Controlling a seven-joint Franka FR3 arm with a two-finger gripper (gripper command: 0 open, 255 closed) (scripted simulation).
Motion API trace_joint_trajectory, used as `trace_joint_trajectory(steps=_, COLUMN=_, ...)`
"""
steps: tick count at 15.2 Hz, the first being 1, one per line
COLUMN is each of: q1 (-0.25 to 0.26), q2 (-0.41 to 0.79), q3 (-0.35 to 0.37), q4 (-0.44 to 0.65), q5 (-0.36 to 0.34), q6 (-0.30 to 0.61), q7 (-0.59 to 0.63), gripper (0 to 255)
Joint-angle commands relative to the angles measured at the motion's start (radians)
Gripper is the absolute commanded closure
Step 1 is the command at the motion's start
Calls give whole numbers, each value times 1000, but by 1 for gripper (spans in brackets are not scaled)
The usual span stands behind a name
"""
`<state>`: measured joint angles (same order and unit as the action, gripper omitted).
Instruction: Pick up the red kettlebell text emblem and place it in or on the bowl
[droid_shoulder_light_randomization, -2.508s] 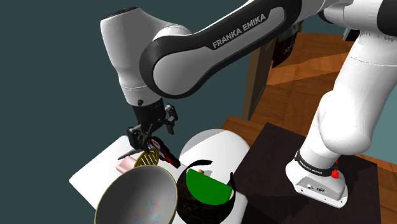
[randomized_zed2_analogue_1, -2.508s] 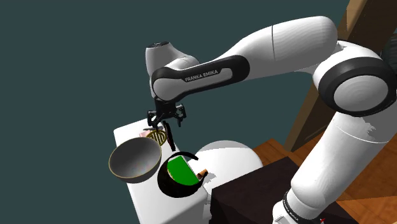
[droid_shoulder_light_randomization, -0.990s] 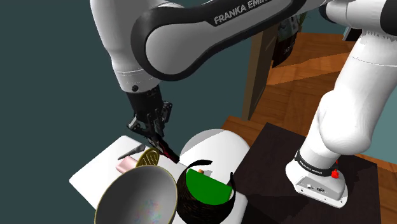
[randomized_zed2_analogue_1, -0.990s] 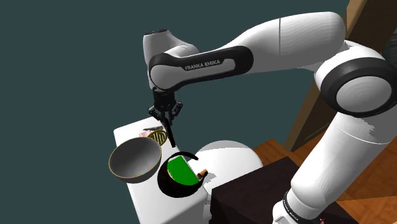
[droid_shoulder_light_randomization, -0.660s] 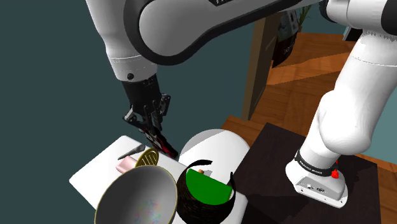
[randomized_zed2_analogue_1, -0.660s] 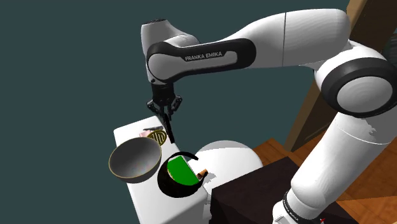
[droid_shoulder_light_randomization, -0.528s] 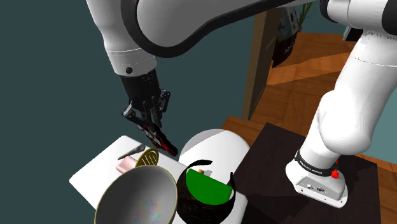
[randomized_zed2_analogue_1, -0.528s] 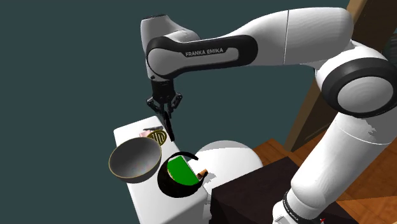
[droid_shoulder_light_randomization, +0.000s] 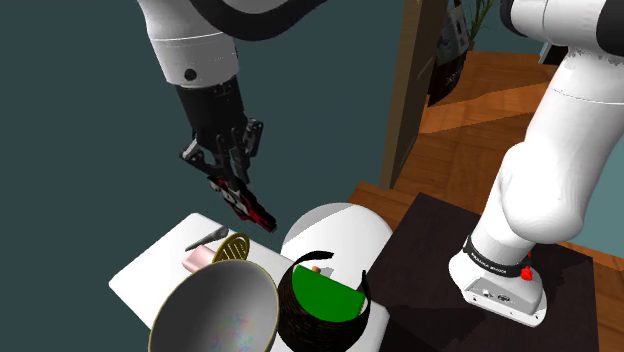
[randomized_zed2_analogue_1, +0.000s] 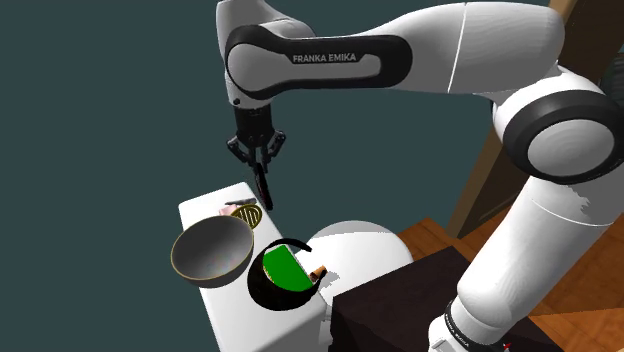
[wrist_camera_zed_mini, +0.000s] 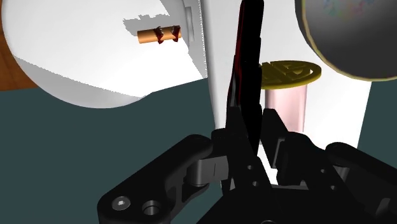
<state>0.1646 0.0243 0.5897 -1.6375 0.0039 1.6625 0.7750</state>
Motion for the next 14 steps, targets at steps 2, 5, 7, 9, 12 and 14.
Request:
trace_joint_trajectory(steps=2, q1=3, q2=11, q3=3, q4=53, q5=-6, q6=-44, q7=6, gripper=255)
trace_joint_trajectory(steps=5, q1=6, q2=24, q3=5, q4=107, q5=-13, q6=-87, q7=11, gripper=255)
trace_joint_trajectory(steps=7, q1=9, q2=34, q3=7, q4=145, q5=-19, q6=-117, q7=16, gripper=255)
trace_joint_trajectory(steps=9, q1=13, q2=45, q3=9, q4=185, q5=-26, q6=-147, q7=20, gripper=255)
trace_joint_trajectory(steps=12, q1=47, q2=71, q3=34, q4=236, q5=-43, q6=-178, q7=76, gripper=255)
trace_joint_trajectory(steps=14, q1=84, q2=101, q3=58, q4=286, q5=-63, q6=-203, q7=132, gripper=255)
